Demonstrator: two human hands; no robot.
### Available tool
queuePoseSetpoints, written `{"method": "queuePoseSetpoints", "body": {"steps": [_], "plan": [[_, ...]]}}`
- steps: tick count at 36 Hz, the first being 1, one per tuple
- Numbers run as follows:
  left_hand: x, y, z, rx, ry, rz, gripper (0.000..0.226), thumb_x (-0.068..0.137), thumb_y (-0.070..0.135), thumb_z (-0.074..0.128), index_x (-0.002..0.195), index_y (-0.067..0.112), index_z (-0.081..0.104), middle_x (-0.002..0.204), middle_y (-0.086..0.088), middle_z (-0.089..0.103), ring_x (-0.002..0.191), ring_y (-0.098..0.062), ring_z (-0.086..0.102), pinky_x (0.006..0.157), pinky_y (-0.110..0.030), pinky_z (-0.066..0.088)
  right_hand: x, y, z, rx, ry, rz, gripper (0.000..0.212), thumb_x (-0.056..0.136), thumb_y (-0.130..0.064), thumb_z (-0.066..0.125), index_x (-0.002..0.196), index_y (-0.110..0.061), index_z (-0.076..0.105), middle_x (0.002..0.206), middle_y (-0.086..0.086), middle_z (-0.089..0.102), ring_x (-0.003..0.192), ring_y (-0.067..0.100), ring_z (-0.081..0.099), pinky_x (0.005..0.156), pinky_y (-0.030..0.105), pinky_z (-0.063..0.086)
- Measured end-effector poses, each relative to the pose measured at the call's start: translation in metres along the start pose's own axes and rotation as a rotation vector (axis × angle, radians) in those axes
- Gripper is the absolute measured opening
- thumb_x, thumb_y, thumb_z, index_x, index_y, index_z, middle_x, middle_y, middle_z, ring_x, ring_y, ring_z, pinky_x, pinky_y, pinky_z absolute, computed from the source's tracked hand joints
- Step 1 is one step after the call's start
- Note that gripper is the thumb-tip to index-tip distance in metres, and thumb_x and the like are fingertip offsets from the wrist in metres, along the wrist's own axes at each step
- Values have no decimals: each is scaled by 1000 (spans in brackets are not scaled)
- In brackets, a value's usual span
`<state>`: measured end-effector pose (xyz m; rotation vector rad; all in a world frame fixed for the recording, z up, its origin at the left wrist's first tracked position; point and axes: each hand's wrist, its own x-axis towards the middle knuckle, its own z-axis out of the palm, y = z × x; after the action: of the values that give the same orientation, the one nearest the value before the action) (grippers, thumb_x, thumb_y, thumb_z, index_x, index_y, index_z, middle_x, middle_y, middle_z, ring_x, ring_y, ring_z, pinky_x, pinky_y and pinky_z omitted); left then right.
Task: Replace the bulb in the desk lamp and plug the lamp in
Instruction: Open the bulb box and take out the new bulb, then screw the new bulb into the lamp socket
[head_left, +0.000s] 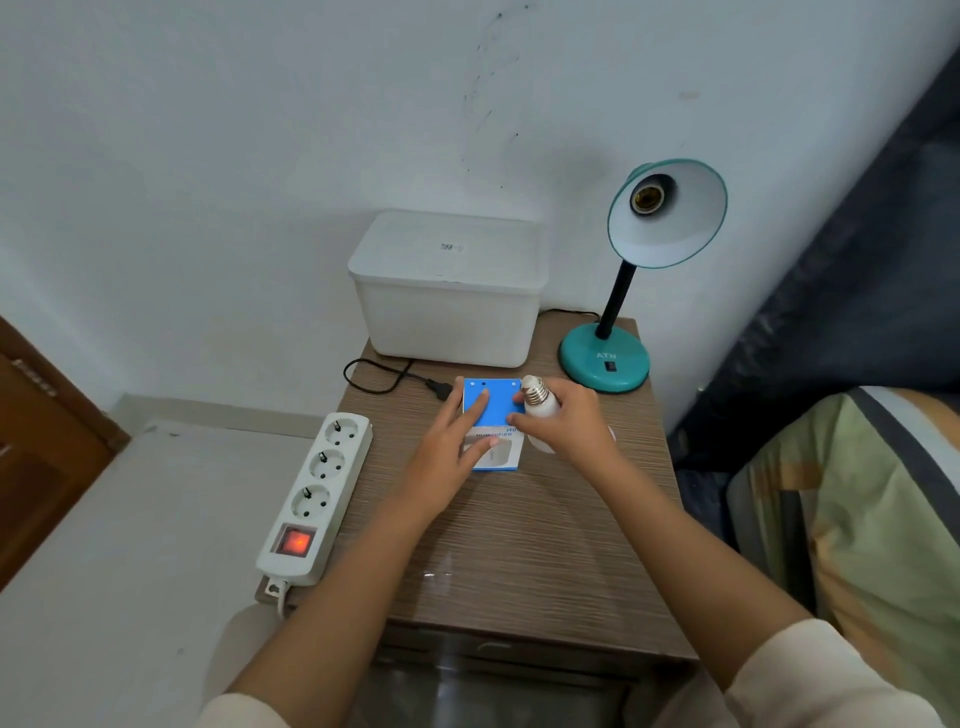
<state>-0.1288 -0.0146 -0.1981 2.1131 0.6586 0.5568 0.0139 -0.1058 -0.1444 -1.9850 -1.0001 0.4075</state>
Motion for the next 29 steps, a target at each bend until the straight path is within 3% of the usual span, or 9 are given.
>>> {"method": "queuePoseSetpoints", "body": {"steps": [2, 5, 8, 12, 15, 19, 23, 25, 29], "plan": [[0, 2, 0, -8, 2, -11, 60, 91, 30, 56, 144, 28, 29, 158, 7, 5, 134, -5, 28, 98, -26, 46, -2, -2, -2, -11, -10, -12, 24, 71, -16, 79, 94, -11, 70, 90, -3, 65, 83, 8, 57, 66, 14, 44], [0, 4, 0, 1, -5, -9, 60, 92, 28, 56, 145, 26, 27, 158, 6, 5, 130, 1, 24, 94, -16, 41, -6, -6, -4, -41, -12, -53, 21, 73, -17, 78, 89, -10, 68, 84, -3, 63, 77, 9, 57, 69, 26, 47], [0, 6, -1, 51, -12, -16, 60, 93, 28, 53, 145, 27, 25, 158, 5, 5, 135, -3, 23, 91, -9, 35, -11, -6, -6, 18, 41, -27, 19, 74, -20, 77, 85, -9, 67, 76, -4, 63, 69, 7, 55, 64, 23, 46], [-1, 8, -2, 86, -6, -28, 59, 94, 29, 52, 146, 28, 25, 158, 2, 7, 136, -13, 31, 95, -25, 45, -16, -3, -13, 42, 55, 33, 19, 75, -24, 75, 80, -9, 65, 74, 0, 66, 68, 10, 56, 65, 28, 47], [0, 10, -2, 122, -10, -38, 59, 94, 29, 51, 146, 28, 24, 158, 0, 8, 136, -15, 29, 88, -23, 46, -22, 0, -18, 10, 32, 68, 27, 74, -29, 76, 79, -6, 62, 79, 9, 67, 71, 15, 56, 70, 38, 50], [0, 13, -2, 138, -45, -69, 60, 95, 28, 50, 147, 26, 20, 159, 0, 3, 142, -20, 19, 102, -34, 42, -28, 1, -25, -9, 65, 126, 30, 75, -37, 73, 74, -14, 54, 70, -2, 57, 68, 14, 52, 69, 38, 47], [-3, 19, -5, 160, -48, -68, 60, 96, 30, 47, 148, 21, 18, 159, 1, -2, 145, -16, 7, 112, -33, 28, -30, -3, -37, 33, 4, 212, 31, 81, -33, 69, 96, -10, 54, 88, 0, 55, 83, 18, 53, 73, 36, 45], [-3, 23, -7, 172, -30, -15, 61, 96, 29, 48, 148, 15, 19, 158, 0, 0, 145, -14, 5, 116, -31, 19, -28, -7, -45, 37, -55, 241, 36, 84, -27, 66, 110, -8, 49, 99, 4, 54, 87, 18, 51, 67, 29, 43], [13, 45, -16, 122, 17, 94, 55, 96, 24, 49, 145, 11, 27, 157, 0, 12, 144, -13, 14, 117, -31, 17, -20, -19, -70, 58, -95, 272, 39, 84, -19, 60, 116, -9, 41, 100, 5, 48, 75, 11, 46, 57, 24, 38]]}}
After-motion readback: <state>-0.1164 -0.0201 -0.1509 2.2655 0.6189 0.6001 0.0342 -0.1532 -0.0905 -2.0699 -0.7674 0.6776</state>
